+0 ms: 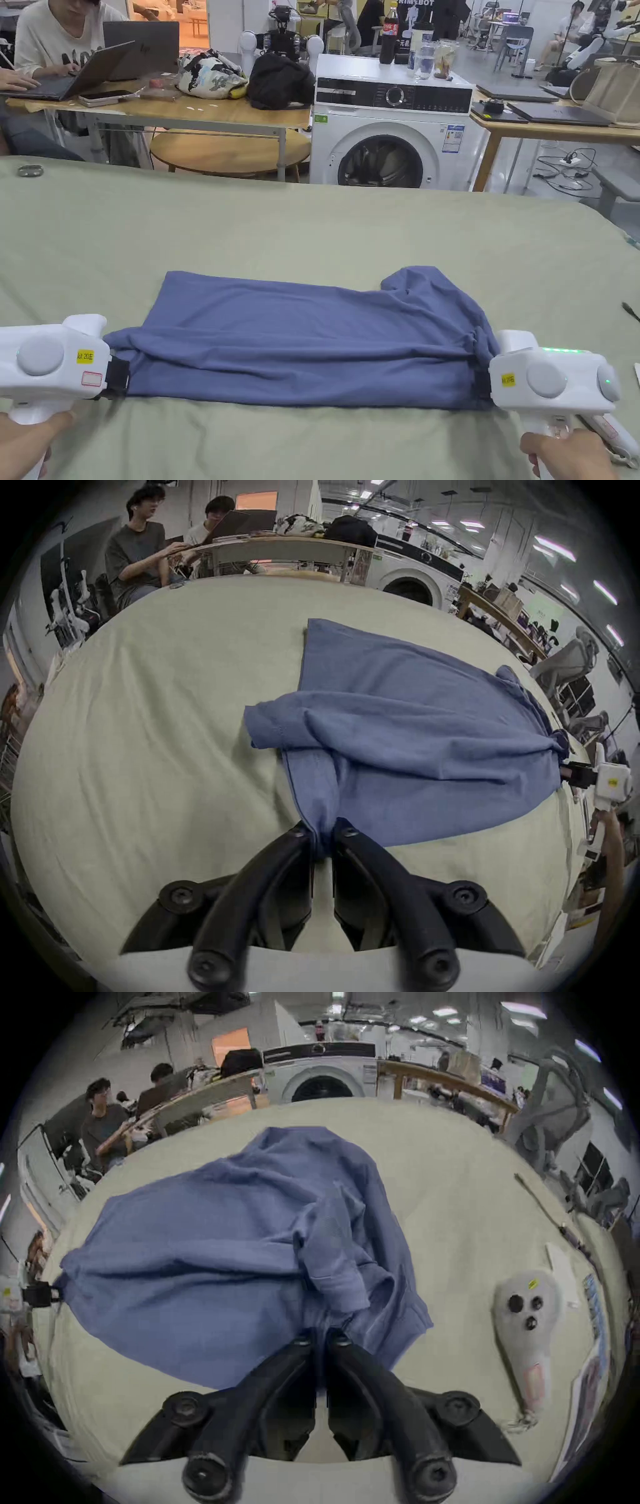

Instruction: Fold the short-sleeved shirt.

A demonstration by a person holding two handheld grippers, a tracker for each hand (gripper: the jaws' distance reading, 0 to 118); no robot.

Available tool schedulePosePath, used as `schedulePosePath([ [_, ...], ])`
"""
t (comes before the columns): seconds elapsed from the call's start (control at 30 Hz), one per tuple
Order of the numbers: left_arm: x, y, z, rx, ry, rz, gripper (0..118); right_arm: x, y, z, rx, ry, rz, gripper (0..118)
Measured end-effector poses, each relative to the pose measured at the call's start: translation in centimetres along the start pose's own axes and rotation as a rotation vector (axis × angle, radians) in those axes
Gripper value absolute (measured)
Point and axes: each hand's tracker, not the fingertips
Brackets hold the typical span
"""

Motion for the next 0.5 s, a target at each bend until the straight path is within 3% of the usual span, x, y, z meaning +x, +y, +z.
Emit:
schedulePosePath([
  [0.1,0.0,0.0,1.7,0.045,-0.014,0.009,3,0.4,0.2,2.7,0.058,0.014,-0.020,0],
  [0.23,-0.1,-0.4,4.5,0.087,-0.043,0.017,3,0.1,0.0,6.7,0.107,0.015,0.014,0],
  [0.5,-1.6,-6.6,8.1,0.064,-0.059,0.031,3,0.5,-5.2,10.7,0.011,-0.017,0.047,0],
])
